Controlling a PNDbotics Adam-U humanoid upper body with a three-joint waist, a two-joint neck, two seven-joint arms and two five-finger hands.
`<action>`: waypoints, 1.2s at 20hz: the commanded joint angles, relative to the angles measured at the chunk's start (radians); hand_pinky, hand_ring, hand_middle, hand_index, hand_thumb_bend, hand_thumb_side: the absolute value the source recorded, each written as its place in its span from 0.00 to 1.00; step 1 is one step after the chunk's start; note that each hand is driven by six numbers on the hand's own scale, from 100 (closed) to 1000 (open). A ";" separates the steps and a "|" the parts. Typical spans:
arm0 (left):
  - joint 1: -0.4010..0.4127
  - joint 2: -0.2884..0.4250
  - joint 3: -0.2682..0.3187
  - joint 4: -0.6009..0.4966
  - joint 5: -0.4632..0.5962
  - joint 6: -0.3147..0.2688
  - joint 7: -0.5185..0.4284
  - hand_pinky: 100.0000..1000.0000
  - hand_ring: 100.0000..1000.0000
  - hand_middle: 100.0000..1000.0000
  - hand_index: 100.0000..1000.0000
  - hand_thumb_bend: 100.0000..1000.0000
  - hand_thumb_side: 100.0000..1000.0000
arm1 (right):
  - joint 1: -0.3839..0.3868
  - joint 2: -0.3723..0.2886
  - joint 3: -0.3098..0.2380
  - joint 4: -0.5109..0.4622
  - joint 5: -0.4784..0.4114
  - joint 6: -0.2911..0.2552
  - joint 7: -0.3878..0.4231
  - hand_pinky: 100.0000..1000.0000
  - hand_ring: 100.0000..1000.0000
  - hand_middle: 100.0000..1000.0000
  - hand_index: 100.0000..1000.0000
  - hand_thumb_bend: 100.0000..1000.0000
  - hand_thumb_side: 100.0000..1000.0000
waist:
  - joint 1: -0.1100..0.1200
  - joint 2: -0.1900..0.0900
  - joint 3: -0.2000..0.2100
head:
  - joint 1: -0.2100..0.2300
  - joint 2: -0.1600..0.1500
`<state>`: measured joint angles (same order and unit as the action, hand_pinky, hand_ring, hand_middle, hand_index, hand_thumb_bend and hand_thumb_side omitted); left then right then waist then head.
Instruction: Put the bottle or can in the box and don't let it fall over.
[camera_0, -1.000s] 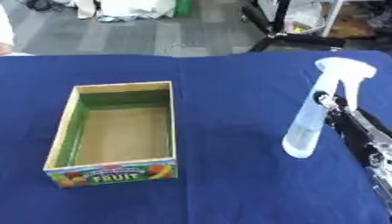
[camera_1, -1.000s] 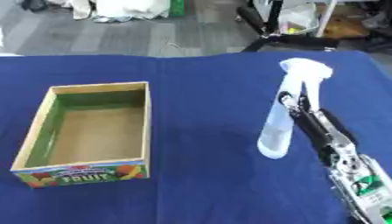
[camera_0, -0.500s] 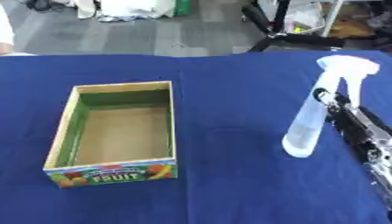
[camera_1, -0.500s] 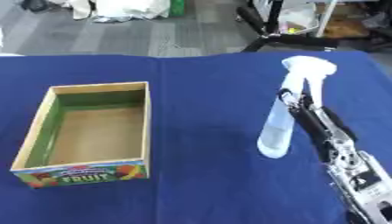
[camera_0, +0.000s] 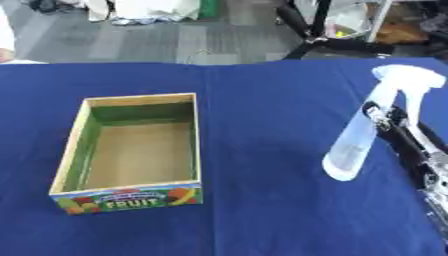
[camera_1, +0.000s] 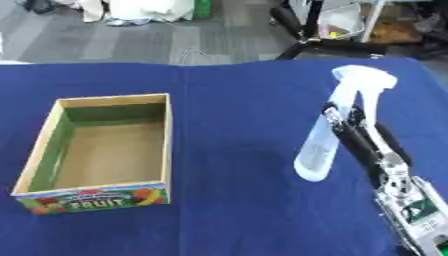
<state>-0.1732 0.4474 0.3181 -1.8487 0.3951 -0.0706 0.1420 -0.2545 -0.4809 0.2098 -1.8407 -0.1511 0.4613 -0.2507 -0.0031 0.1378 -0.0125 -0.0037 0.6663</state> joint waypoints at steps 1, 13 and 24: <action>-0.005 0.026 0.001 -0.009 0.001 -0.001 -0.006 0.89 1.00 1.00 0.76 0.61 0.52 | -0.015 -0.031 -0.007 -0.026 0.004 0.005 -0.009 1.00 1.00 1.00 1.00 0.00 0.82 | 0.002 -0.008 -0.001 | -0.005 -0.009; -0.007 0.027 -0.002 -0.009 0.002 -0.001 -0.013 0.89 1.00 1.00 0.76 0.61 0.52 | -0.058 -0.051 -0.007 0.014 -0.047 0.018 -0.007 1.00 1.00 1.00 1.00 0.00 0.84 | 0.001 -0.007 0.002 | -0.009 -0.017; -0.010 0.025 -0.002 -0.010 0.003 0.000 -0.017 0.89 1.00 1.00 0.76 0.60 0.52 | -0.080 -0.057 0.002 0.043 -0.073 0.015 -0.006 1.00 1.00 1.00 1.00 0.00 0.85 | 0.002 0.000 0.003 | -0.014 -0.020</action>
<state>-0.1739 0.4474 0.3121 -1.8484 0.3952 -0.0694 0.1279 -0.3175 -0.5062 0.2167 -1.7904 -0.2176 0.4791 -0.2589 -0.0029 0.1473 -0.0107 -0.0131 0.6591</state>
